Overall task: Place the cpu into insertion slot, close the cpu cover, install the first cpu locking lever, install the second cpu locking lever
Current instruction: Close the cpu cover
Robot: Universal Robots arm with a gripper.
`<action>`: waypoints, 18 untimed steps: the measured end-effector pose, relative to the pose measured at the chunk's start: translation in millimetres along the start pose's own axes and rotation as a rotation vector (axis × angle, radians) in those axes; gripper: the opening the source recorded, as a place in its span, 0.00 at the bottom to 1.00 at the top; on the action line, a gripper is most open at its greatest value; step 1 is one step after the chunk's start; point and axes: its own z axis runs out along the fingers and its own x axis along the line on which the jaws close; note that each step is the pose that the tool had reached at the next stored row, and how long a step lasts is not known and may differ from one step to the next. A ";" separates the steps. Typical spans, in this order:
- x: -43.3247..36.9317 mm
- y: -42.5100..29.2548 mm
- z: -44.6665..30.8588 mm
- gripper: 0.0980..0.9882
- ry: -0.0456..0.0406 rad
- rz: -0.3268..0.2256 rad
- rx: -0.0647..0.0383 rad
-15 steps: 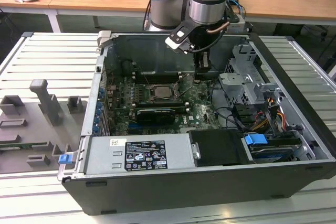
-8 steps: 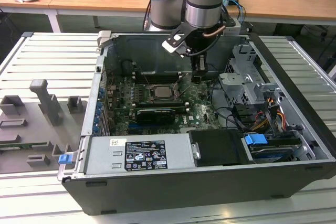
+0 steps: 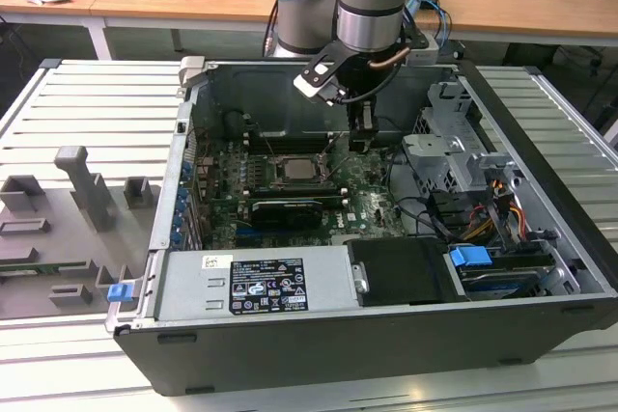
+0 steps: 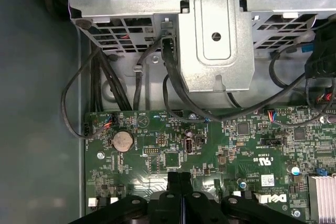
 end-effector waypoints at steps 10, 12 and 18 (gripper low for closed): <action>0.0 -1.3 0.0 0.01 0.0000 0.000 0.000; 0.0 -1.5 0.0 0.01 0.0000 0.000 0.000; -0.1 -2.7 -0.1 0.01 -0.0001 0.000 0.000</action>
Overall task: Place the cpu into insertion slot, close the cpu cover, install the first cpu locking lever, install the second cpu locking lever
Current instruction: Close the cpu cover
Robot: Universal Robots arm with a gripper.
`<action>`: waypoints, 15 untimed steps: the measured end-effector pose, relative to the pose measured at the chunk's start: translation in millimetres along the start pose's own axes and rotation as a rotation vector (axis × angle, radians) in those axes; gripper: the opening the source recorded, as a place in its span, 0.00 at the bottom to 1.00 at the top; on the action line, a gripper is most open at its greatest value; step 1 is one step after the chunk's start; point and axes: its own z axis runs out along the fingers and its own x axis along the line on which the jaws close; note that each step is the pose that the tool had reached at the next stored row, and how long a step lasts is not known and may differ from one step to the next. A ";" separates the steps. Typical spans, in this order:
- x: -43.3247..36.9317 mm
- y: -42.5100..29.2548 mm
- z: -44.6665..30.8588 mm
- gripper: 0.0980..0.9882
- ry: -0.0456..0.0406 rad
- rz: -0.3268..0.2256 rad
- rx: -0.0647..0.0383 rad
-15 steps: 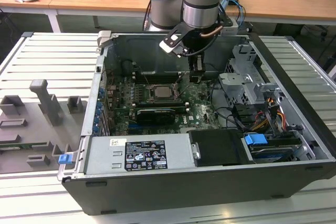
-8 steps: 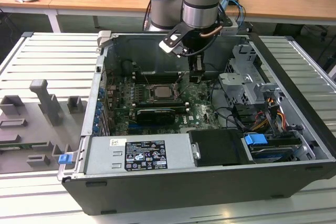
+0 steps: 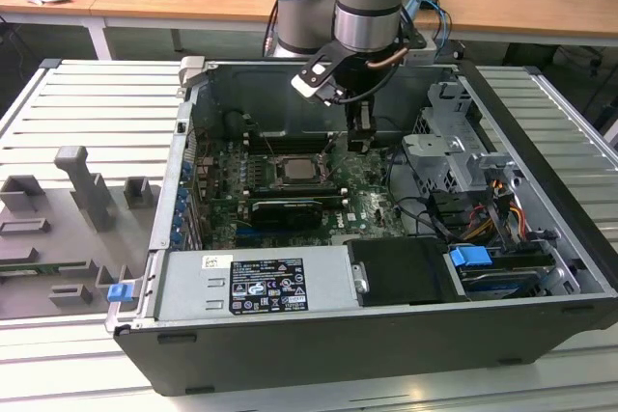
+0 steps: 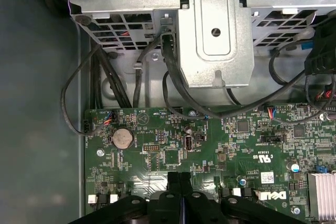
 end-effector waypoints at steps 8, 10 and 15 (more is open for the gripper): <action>-0.1 -2.4 -0.2 0.01 0.0000 0.000 0.000; -0.1 -2.7 -0.2 0.01 0.0000 0.000 0.000; -0.2 -4.2 -0.4 0.01 -0.0001 0.000 0.000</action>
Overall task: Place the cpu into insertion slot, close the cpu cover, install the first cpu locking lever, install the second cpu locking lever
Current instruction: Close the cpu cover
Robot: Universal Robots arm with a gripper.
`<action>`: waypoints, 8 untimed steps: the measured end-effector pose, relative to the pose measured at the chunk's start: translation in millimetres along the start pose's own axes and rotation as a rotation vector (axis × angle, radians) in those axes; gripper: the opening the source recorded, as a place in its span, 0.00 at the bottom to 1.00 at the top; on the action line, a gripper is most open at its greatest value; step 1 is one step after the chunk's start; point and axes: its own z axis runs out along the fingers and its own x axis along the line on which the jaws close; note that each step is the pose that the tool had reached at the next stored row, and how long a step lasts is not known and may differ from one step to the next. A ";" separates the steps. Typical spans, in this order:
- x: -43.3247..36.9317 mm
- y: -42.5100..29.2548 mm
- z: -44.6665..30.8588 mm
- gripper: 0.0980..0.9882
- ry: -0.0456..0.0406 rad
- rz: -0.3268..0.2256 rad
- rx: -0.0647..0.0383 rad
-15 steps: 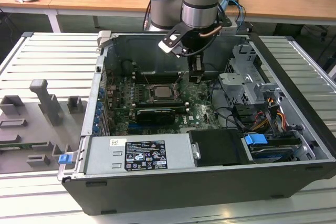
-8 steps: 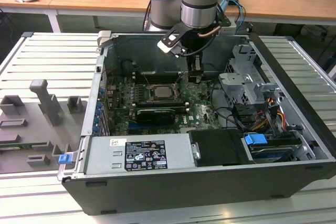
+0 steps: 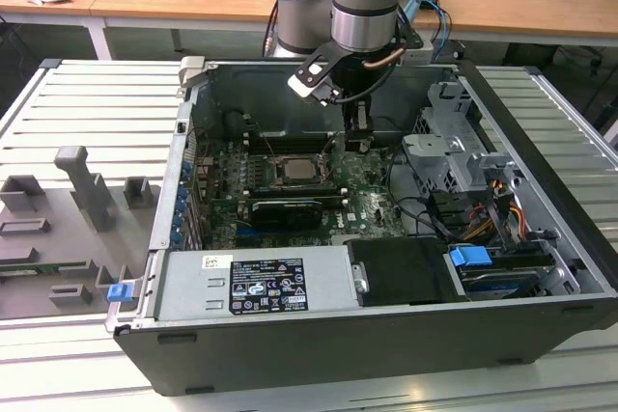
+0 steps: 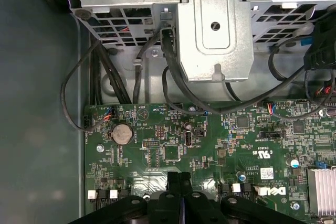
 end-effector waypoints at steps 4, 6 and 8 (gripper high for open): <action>0.0 -0.8 -0.1 0.01 0.0000 0.000 0.000; -0.1 -1.8 -0.1 0.01 0.0001 0.000 0.000; -0.1 -2.5 -0.2 0.01 0.0001 0.000 0.000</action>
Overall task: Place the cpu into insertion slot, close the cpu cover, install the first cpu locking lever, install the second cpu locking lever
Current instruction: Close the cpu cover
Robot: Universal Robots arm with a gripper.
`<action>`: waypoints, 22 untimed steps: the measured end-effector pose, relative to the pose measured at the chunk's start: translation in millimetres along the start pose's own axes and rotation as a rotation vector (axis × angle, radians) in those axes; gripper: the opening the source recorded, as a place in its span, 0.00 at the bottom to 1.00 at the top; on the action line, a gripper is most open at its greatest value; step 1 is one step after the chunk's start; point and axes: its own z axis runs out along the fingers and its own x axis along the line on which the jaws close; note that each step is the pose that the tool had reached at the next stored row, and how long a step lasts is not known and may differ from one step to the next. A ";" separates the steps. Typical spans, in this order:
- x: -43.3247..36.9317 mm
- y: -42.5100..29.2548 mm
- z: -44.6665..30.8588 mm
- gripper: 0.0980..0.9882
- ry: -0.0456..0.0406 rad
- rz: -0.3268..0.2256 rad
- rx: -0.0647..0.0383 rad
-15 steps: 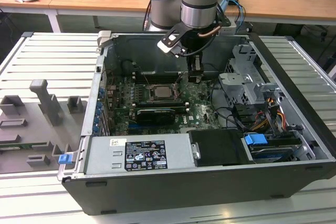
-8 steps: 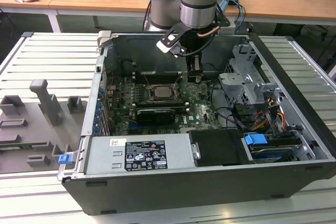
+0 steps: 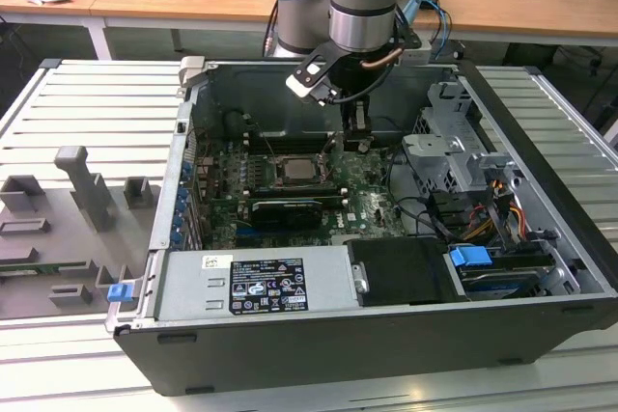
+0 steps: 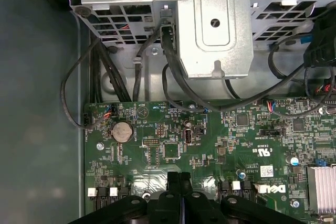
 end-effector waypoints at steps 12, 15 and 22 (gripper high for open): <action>-0.1 -1.9 -0.2 0.01 0.0000 0.000 0.000; -0.1 -2.5 -0.2 0.01 0.0000 0.000 0.000; -0.1 -3.7 -0.3 0.01 0.0000 0.000 0.000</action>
